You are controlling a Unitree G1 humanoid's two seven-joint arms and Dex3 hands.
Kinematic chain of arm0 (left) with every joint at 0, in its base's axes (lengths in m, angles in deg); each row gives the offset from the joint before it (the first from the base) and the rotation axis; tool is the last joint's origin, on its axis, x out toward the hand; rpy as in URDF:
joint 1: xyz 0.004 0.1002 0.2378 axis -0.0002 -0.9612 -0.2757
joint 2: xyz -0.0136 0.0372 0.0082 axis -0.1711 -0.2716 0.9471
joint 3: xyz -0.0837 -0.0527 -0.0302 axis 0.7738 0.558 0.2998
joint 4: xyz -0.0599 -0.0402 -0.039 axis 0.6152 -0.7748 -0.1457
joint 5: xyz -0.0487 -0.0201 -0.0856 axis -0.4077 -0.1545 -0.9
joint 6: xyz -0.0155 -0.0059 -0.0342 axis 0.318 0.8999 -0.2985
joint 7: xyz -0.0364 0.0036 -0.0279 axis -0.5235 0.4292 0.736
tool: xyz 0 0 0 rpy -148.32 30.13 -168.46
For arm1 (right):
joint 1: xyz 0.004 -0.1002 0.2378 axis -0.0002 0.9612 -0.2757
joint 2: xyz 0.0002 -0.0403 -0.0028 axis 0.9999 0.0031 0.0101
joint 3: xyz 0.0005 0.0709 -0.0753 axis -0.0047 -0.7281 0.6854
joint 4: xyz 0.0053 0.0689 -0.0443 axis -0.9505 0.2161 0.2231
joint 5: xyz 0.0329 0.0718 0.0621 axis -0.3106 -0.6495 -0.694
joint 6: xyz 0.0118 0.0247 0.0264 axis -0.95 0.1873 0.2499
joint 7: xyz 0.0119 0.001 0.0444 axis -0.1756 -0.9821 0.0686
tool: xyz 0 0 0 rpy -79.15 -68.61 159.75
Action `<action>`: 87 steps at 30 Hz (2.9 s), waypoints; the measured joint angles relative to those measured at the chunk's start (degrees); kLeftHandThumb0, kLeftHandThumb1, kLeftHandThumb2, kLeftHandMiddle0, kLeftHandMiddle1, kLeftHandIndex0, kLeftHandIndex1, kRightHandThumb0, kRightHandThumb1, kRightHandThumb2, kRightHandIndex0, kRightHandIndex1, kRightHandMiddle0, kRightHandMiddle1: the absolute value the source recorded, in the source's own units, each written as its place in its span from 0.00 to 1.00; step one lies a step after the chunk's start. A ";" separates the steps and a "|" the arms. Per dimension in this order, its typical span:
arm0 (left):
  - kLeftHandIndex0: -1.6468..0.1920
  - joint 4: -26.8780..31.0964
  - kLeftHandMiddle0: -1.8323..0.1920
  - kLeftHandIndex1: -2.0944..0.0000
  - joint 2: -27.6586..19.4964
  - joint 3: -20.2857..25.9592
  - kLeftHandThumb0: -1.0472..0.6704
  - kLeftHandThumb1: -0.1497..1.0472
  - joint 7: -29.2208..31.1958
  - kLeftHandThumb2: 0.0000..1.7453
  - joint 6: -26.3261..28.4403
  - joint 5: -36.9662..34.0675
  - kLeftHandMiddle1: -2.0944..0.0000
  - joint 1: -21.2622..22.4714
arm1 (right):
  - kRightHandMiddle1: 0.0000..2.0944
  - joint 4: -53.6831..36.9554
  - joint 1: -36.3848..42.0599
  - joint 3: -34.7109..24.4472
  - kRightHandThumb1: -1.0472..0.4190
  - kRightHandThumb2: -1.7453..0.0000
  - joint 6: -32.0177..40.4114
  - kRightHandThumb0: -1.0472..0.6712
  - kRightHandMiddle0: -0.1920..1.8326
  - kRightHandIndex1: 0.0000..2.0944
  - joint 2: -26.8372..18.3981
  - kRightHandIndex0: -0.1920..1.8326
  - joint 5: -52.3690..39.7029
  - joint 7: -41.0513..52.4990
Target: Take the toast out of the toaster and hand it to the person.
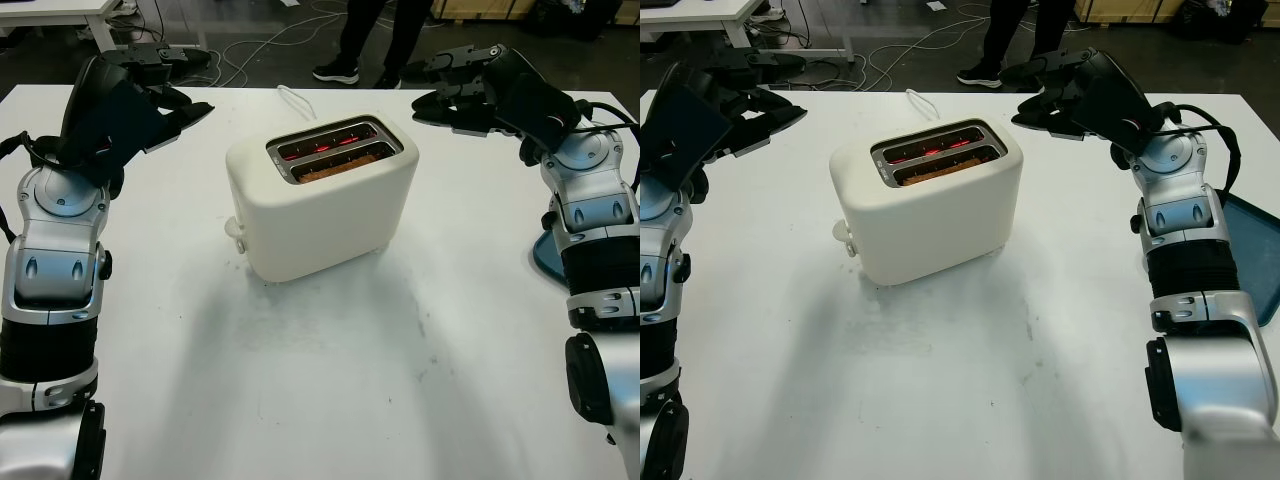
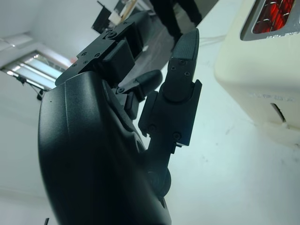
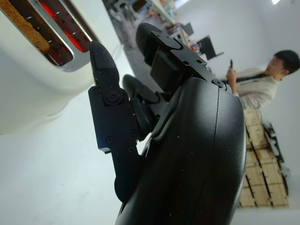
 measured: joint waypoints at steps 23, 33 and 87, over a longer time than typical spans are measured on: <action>0.50 -0.18 0.71 0.93 0.15 -0.19 0.35 0.89 0.03 0.02 -0.69 0.12 0.52 -0.41 | 0.00 -0.11 0.01 0.21 0.11 1.00 -0.04 0.39 0.48 0.15 0.00 0.45 0.62 -0.01; 0.50 -0.18 0.71 0.92 0.15 -0.19 0.36 0.89 0.02 0.02 -0.77 0.12 0.52 -0.46 | 0.00 -0.11 0.01 0.46 0.11 1.00 -0.04 0.39 0.49 0.15 0.00 0.45 0.76 -0.03; 0.66 19.74 0.83 0.96 6.63 2.97 0.31 0.89 -2.42 0.06 12.86 -1.78 0.60 -10.01 | 0.00 -22.90 14.02 -5.51 0.09 0.92 16.27 0.39 0.19 0.00 1.82 0.19 -5.36 -2.60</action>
